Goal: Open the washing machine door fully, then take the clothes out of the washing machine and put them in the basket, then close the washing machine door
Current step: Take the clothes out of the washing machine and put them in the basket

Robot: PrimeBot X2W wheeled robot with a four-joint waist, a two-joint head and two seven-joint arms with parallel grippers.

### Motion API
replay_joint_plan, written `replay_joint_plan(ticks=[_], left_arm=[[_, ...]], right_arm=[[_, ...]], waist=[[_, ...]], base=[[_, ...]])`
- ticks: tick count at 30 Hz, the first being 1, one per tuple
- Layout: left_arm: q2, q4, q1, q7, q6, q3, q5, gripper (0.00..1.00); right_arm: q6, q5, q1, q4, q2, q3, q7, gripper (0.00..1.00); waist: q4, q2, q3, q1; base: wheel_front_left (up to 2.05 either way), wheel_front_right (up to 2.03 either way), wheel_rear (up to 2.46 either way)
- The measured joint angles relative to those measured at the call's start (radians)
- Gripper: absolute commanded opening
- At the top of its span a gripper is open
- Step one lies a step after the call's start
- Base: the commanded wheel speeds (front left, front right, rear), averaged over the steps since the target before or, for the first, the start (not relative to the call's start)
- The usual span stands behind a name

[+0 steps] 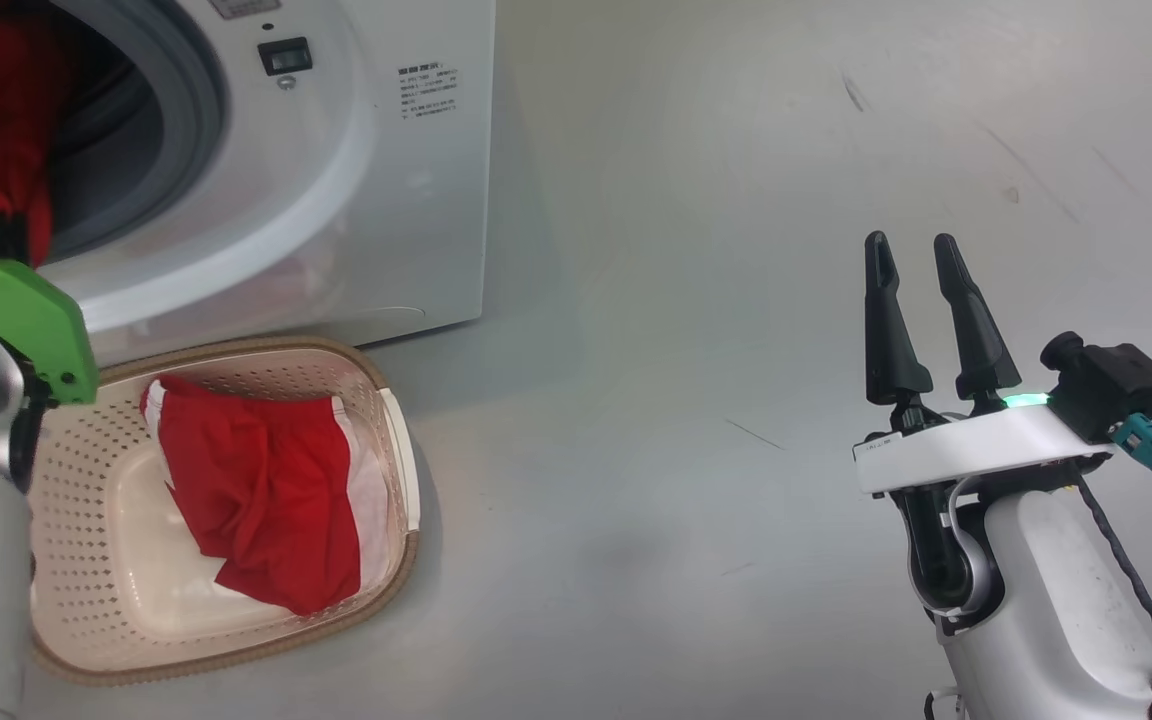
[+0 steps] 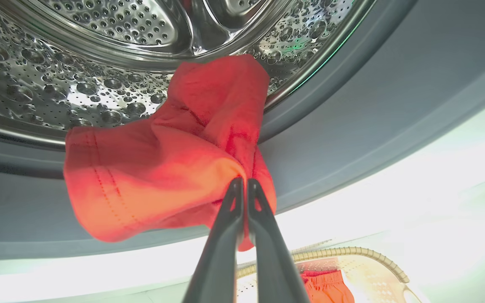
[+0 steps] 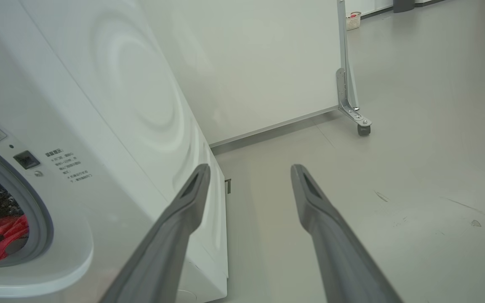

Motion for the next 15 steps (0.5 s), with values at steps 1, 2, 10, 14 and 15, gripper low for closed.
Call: replay_joint_plan(ticks=[1,2,10,14,15], left_arm=[[-0.007,0.000,0.013,-0.010,-0.003,-0.006,0.000,0.00],[-0.014,0.000,0.025,-0.019,-0.006,-0.012,0.000,0.00],[-0.068,-0.010,0.126,-0.078,-0.018,-0.050,0.000,0.00],[-0.105,-0.046,0.182,-0.137,-0.019,-0.059,-0.018,0.00],[-0.113,-0.056,0.190,-0.148,-0.019,-0.059,-0.023,0.00]], right_arm=[[0.000,-0.003,0.005,0.002,0.000,-0.001,0.000,1.00],[0.000,-0.007,0.010,0.004,0.000,-0.002,0.000,1.00],[0.000,-0.017,0.055,0.020,-0.001,-0.012,0.000,1.00],[0.000,-0.021,0.081,0.025,-0.002,-0.017,0.000,1.00],[0.000,-0.024,0.086,0.027,-0.002,-0.017,0.000,1.00]], waist=[[0.006,0.0000,-0.010,0.0000],[0.013,0.0000,-0.020,0.0000],[0.068,0.0000,-0.095,0.0000],[0.099,0.0000,-0.139,0.0000],[0.105,0.0000,-0.147,0.0000]], base=[[0.00,0.00,0.00],[0.00,0.00,0.00],[0.00,0.00,0.00],[0.00,0.00,0.00],[0.00,0.00,0.00]])
